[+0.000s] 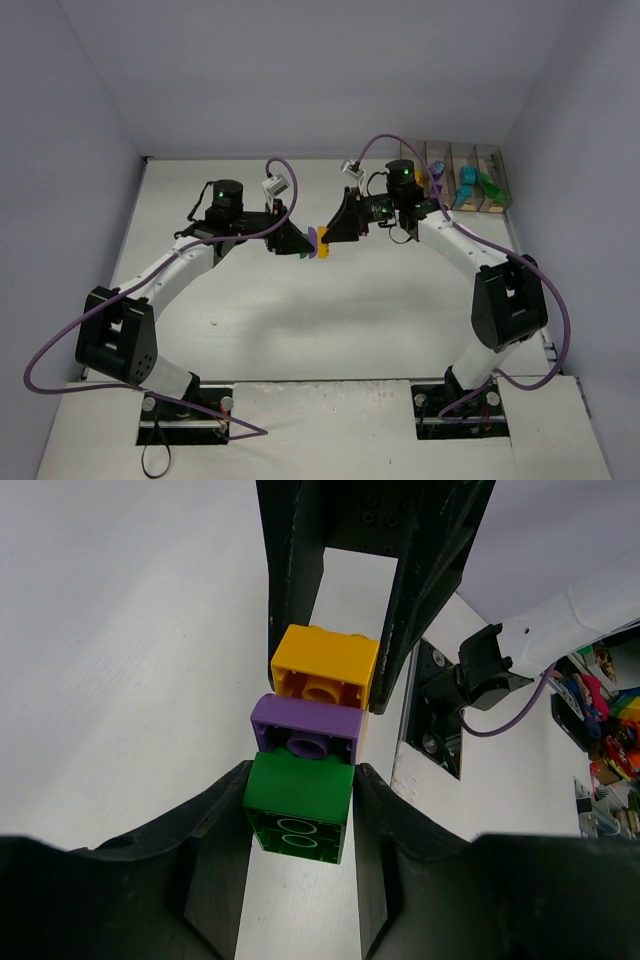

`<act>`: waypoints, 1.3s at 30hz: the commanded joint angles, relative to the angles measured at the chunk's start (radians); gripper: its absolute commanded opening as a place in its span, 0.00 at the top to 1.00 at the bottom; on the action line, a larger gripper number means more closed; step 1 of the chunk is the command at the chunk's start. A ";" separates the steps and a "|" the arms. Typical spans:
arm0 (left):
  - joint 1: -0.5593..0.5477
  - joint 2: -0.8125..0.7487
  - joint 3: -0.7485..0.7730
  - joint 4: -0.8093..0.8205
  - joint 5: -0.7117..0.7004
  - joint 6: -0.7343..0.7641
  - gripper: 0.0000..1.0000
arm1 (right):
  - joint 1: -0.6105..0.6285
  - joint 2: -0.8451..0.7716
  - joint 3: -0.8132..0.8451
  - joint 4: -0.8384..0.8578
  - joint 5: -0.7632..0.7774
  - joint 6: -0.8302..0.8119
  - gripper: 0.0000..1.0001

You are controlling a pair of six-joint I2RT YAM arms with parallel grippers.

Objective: Sort the legos into containers by color

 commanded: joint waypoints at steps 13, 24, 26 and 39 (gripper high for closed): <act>-0.009 -0.029 0.043 0.045 0.075 0.034 1.00 | 0.019 -0.063 -0.044 -0.019 0.062 -0.104 1.00; -0.007 -0.034 0.036 0.021 0.049 0.057 1.00 | -0.015 -0.071 -0.037 -0.039 0.173 -0.101 1.00; -0.004 -0.034 0.035 -0.011 0.013 0.077 1.00 | -0.035 -0.072 -0.031 -0.038 0.234 -0.085 1.00; 0.002 -0.055 -0.006 -0.021 -0.027 0.080 1.00 | -0.278 -0.037 0.134 -0.073 0.734 -0.044 1.00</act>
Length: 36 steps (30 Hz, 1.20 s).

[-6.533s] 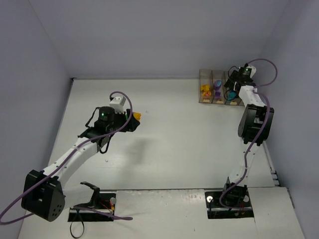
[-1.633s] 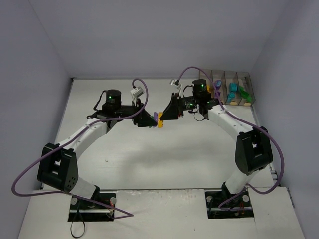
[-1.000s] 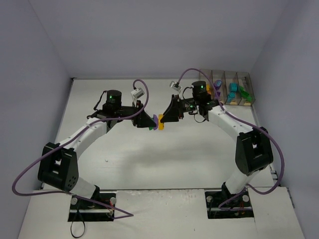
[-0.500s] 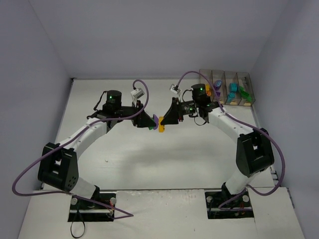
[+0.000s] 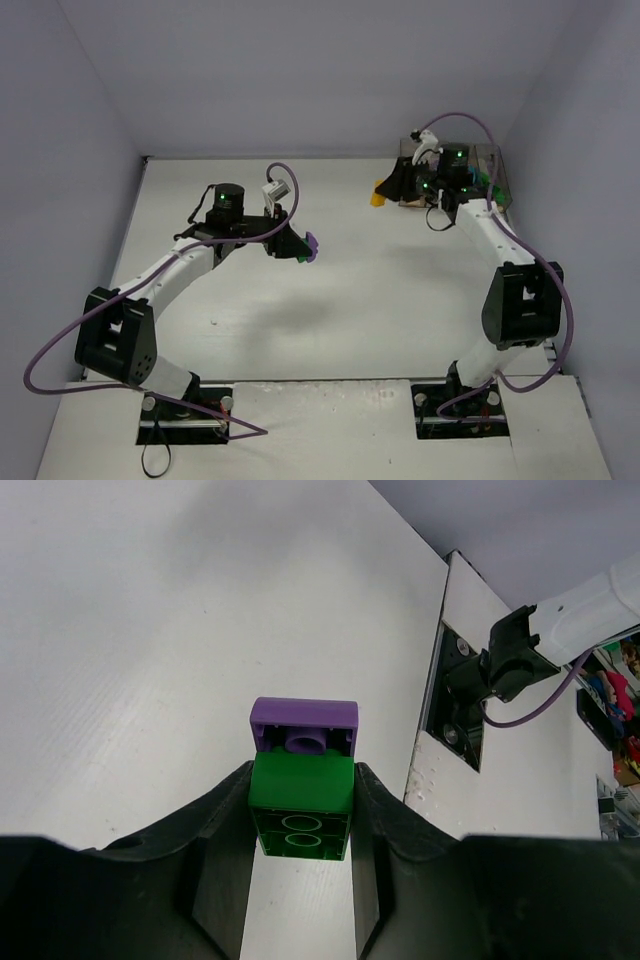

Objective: Sort the legos into containers by color

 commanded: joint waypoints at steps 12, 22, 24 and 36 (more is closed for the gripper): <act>-0.005 -0.092 -0.030 0.056 -0.004 -0.021 1.00 | -0.076 0.321 0.376 0.148 0.593 -0.084 1.00; -0.006 -0.091 -0.031 0.034 -0.030 -0.027 1.00 | -0.082 0.465 0.487 0.309 0.701 -0.135 1.00; -0.009 -0.089 -0.028 0.036 -0.038 -0.030 1.00 | -0.087 0.485 0.499 0.317 0.690 -0.137 0.98; -0.012 -0.066 -0.019 0.038 -0.052 -0.038 1.00 | -0.113 0.687 0.735 0.240 0.616 -0.133 0.68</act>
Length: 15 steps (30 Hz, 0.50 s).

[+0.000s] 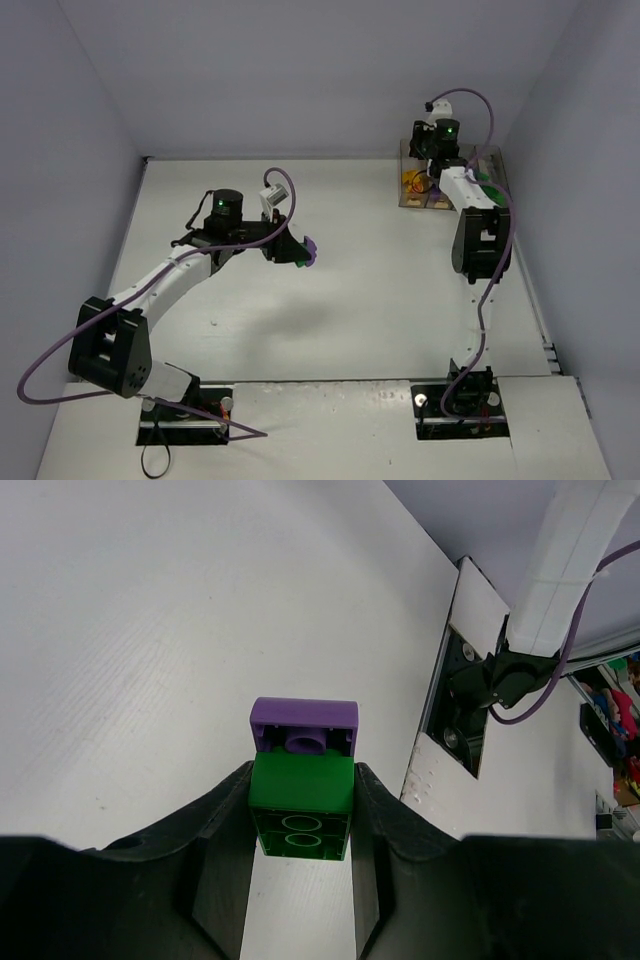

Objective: Sort the legos into containers by color

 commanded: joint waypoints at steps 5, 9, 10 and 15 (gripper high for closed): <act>-0.006 -0.009 0.041 0.026 0.012 0.011 1.00 | -0.010 0.065 0.129 -0.003 -0.041 -0.006 0.47; -0.006 -0.020 0.033 0.020 0.012 0.017 1.00 | -0.009 0.039 0.137 -0.015 -0.073 0.010 0.31; -0.006 -0.024 0.030 0.022 0.012 0.018 1.00 | -0.010 0.010 0.141 -0.025 -0.088 0.010 0.30; -0.006 -0.038 0.025 0.022 0.001 0.041 1.00 | 0.009 -0.156 0.056 -0.049 -0.264 0.088 0.39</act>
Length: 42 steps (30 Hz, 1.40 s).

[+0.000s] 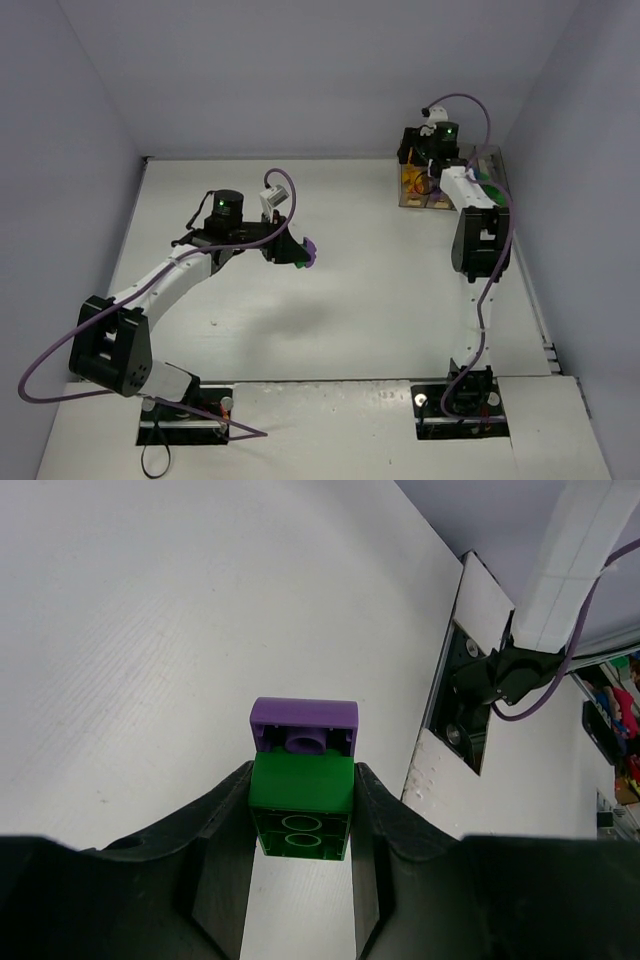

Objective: Sort the legos into containers by color

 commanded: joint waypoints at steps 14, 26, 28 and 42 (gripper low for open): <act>-0.006 -0.037 0.076 -0.047 -0.081 0.188 1.00 | 0.324 -0.690 -0.554 -0.034 -0.553 0.316 0.37; -0.007 -0.063 0.085 -0.084 -0.173 0.235 1.00 | 0.482 -0.783 -0.684 -0.031 -0.495 0.417 0.39; -0.007 -0.065 0.085 -0.086 -0.196 0.240 1.00 | 0.498 -0.781 -0.681 -0.033 -0.496 0.420 0.39; -0.013 -0.071 0.091 -0.066 -0.252 0.231 1.00 | 0.550 -0.738 -0.692 -0.036 -0.480 0.444 0.42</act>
